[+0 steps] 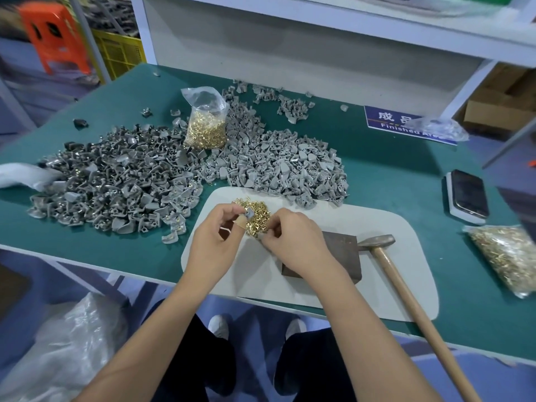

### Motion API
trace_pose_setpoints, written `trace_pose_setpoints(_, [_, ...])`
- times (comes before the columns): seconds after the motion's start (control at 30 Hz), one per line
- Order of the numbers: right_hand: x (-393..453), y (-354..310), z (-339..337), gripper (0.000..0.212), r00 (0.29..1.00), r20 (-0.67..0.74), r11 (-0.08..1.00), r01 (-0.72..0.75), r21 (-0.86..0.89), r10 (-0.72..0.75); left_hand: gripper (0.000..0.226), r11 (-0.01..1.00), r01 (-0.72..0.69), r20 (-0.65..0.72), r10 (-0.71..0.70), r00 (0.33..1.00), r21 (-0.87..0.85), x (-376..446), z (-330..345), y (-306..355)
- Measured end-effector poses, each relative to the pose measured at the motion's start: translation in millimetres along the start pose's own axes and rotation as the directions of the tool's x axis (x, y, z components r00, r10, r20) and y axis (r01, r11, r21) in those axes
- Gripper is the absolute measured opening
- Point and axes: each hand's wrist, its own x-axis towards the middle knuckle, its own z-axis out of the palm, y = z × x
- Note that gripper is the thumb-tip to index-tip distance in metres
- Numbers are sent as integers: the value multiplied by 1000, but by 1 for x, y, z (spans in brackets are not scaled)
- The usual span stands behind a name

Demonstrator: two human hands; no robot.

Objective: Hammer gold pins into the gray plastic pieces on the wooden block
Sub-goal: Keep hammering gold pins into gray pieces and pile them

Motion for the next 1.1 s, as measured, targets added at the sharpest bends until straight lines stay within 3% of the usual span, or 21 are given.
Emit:
trace_pose_setpoints(0.17, [-15,16,-7,20,974,-227,889,122,441,-21,12,1000,2,14,-2,1000,-1,-2,-1,7])
trace_pose_setpoints(0.3, [-42,40,-18,18,944,-325,842,128,524,59,7,999,30,-1,-30,1000,35,-5,-1,15])
trace_pose_setpoints(0.4, [-62,61,-30,20,923,-356,789,107,605,148,8,997,-59,108,54,993,42,-12,9,30])
trace_pose_setpoints(0.53, [-83,83,-40,26,908,-385,837,78,542,164,2,975,-194,322,149,935,112,-22,36,52])
trace_pose_setpoints(0.67, [-93,93,-37,24,910,-390,903,44,428,140,14,939,-263,367,169,915,223,-26,56,53])
trace_pose_setpoints(0.83, [-100,95,-35,23,874,-428,826,55,561,232,12,882,-331,384,193,903,336,-26,62,54])
trace_pose_setpoints(1.0, [-99,89,-29,35,899,-352,692,81,718,260,5,779,-421,425,221,878,465,-21,58,61])
trace_pose_setpoints(1.1, [-94,82,-28,20,908,-357,726,94,681,218,5,754,-435,429,225,875,492,-20,58,61])
